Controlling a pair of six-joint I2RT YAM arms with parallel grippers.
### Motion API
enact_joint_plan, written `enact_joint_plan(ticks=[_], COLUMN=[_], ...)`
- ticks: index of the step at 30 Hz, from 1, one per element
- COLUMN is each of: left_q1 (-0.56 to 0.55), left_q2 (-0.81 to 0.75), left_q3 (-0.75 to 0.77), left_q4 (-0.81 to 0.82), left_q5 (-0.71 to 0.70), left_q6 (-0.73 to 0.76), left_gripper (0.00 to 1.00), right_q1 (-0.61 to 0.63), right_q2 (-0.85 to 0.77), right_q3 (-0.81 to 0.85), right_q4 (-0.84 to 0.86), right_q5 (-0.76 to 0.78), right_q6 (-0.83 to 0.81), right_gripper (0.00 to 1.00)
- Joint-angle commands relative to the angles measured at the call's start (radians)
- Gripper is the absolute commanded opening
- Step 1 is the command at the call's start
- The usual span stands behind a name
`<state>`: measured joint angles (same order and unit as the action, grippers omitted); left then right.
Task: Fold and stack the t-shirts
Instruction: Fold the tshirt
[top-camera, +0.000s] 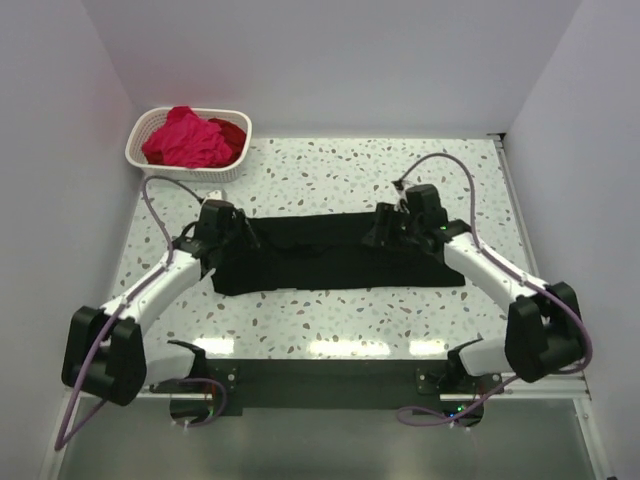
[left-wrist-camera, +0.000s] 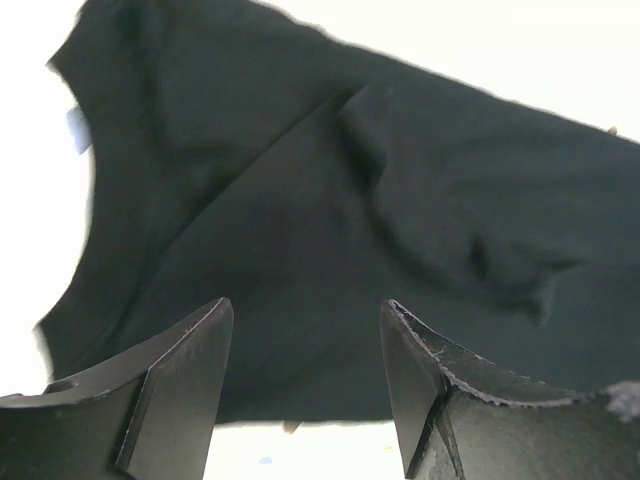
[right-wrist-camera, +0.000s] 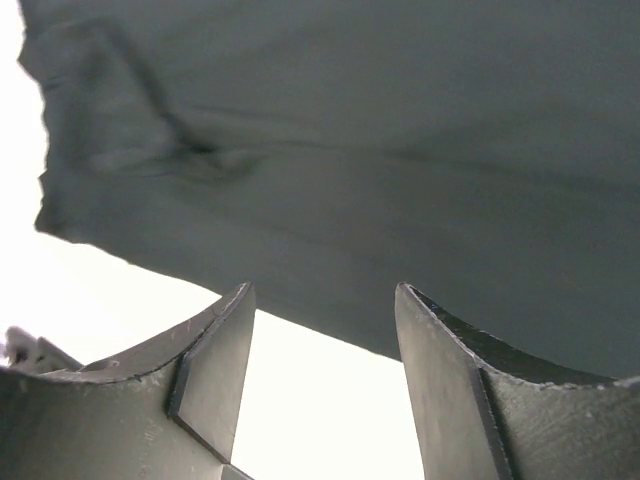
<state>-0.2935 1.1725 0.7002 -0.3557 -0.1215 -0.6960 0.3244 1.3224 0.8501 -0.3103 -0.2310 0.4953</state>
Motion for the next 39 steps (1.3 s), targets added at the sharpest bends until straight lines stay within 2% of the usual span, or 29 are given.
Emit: enact_joint_plan(ticks=[1,9,13,20,24,31,39], left_q1=[0.01,0.045,0.059,0.063,0.063,0.07,0.071], left_q2=[0.134,0.406,0.489,0.568,0.575,0.573,0.567], left_q3=[0.126,0.335,0.377,0.38,0.369,0.357,0.341], left_q4=[0.161,0.178,0.167,0.169,0.164,0.143,0.133], left_q5=[0.042,0.039,0.051,0.1,0.102,0.074,0.037], left_q6=[0.001,0.019,0.033,0.043,0.035,0.02,0.015], left_gripper=[0.66,0.59,0.52,0.47,0.39,0.18,0.06], right_q1=[0.102,0.209,0.238,0.291,0.315,0.344,0.347], right_q2=[0.09,0.345,0.455,0.604,0.643,0.664,0.699], right_q3=[0.125,0.348,0.434,0.533,0.527,0.465,0.342], right_q4=[0.105,0.226,0.263,0.303,0.306,0.335,0.404], right_q5=[-0.053,-0.085,-0.09,-0.125,-0.152,-0.192,-0.199], right_q6=[-0.02,0.095,0.143,0.198,0.203,0.183,0.178], right_gripper=[0.61,0.5,0.43,0.36,0.32,0.24,0.16])
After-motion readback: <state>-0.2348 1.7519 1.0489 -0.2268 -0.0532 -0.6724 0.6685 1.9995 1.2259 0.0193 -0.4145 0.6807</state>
